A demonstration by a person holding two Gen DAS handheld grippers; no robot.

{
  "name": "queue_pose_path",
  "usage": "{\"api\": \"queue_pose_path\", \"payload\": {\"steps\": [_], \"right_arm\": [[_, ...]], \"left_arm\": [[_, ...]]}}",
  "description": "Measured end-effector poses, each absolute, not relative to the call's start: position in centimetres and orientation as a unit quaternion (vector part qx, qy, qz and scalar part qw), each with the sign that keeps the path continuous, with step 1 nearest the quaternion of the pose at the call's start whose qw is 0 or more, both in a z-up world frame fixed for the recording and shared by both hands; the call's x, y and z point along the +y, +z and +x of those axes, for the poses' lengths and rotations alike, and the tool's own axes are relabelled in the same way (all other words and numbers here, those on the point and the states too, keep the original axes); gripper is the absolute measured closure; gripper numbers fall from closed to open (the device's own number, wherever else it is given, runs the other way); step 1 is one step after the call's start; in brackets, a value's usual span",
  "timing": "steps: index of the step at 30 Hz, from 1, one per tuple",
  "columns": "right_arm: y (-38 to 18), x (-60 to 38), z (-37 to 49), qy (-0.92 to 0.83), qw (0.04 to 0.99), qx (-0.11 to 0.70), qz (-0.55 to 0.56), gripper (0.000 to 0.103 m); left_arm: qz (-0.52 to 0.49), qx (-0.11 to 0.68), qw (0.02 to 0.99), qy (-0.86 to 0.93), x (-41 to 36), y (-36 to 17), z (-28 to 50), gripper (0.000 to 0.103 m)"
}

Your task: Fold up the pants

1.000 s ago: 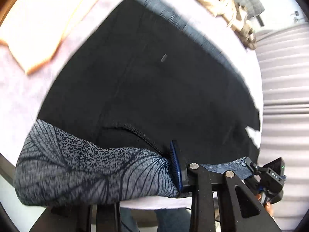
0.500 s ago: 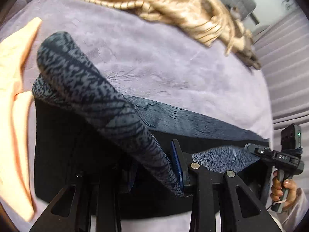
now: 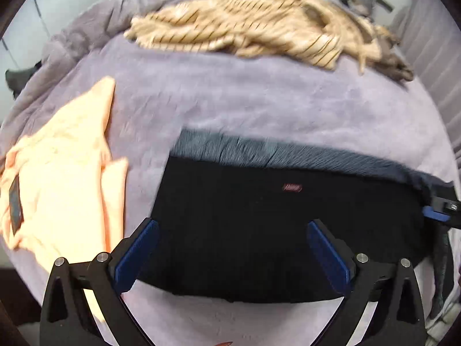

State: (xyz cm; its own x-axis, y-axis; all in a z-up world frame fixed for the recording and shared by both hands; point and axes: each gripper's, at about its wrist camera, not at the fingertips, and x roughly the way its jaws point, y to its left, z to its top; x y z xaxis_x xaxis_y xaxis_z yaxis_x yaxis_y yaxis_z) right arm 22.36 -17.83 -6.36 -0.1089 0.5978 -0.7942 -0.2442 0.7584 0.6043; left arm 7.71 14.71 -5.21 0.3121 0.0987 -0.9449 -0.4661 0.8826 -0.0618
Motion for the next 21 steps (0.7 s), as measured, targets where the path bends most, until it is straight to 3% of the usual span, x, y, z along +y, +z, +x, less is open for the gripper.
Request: {"api": "queue_pose_path", "payload": {"steps": [7,14,17,19,21], "right_arm": [[-2.7,-24.7,16.9,0.26,0.702,0.65,0.131,0.034],[-5.3,-39.8,8.4,0.134,0.665,0.652,0.339,0.034],[-8.9,-43.8,5.0,0.092,0.613,0.627,0.472,0.034],[-10.5,-44.9,3.7,0.081,0.598,0.618,0.503,0.034],[-11.2,-46.9,3.2,0.06,0.611,0.58,0.535,0.04]], "left_arm": [[-0.159,0.589,0.788,0.081,3.9,-6.1,11.7,0.0],[-0.059,0.577,0.814,0.003,-12.2,-7.0,19.0,0.0],[-0.068,0.623,0.779,0.002,-15.3,-10.1,20.9,0.0],[-0.062,0.627,0.777,0.016,-16.1,-10.6,21.0,0.0],[-0.055,0.627,0.777,0.019,-16.5,-10.3,20.6,0.0]]}}
